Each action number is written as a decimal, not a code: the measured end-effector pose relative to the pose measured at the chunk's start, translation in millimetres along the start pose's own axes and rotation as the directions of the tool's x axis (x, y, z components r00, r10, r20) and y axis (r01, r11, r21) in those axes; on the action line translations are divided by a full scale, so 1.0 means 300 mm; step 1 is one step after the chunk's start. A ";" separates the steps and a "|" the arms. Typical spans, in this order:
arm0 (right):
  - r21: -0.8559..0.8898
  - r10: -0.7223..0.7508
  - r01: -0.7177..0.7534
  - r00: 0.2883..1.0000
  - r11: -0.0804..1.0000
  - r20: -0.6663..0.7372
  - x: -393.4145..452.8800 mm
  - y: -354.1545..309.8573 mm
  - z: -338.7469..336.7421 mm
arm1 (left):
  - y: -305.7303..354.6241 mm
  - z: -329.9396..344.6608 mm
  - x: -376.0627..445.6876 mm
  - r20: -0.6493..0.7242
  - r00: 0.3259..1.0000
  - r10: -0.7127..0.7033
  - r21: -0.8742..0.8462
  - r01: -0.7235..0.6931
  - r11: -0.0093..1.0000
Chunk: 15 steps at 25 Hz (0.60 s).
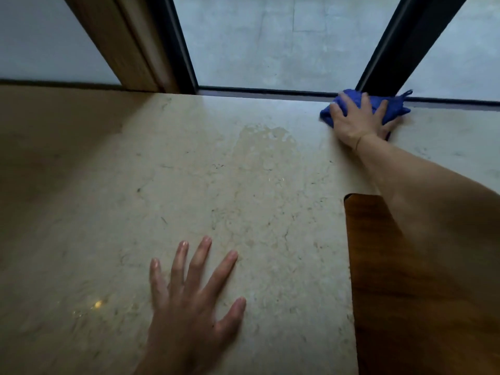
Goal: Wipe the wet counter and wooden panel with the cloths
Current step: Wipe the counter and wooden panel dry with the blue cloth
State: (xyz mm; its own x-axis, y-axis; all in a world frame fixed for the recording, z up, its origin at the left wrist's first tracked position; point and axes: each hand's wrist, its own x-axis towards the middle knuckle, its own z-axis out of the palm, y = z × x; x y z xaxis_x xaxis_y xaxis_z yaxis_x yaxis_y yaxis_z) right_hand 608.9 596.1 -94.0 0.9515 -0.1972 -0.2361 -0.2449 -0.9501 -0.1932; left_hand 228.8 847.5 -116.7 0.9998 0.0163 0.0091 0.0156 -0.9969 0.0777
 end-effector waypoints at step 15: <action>-0.129 -0.325 0.317 0.944 0.940 -0.052 -0.931 0.165 0.227 | -0.003 -0.028 0.000 0.123 0.992 -0.018 -0.087 0.028 0.996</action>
State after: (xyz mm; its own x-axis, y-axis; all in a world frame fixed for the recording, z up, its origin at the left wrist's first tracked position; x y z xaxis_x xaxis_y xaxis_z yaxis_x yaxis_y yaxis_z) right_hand 318.5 620.7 -102.5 0.9878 0.1102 -0.1103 0.0951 -0.9864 -0.1338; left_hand 228.7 849.2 -108.5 0.9930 0.0242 -0.1152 0.0431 -0.9855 0.1641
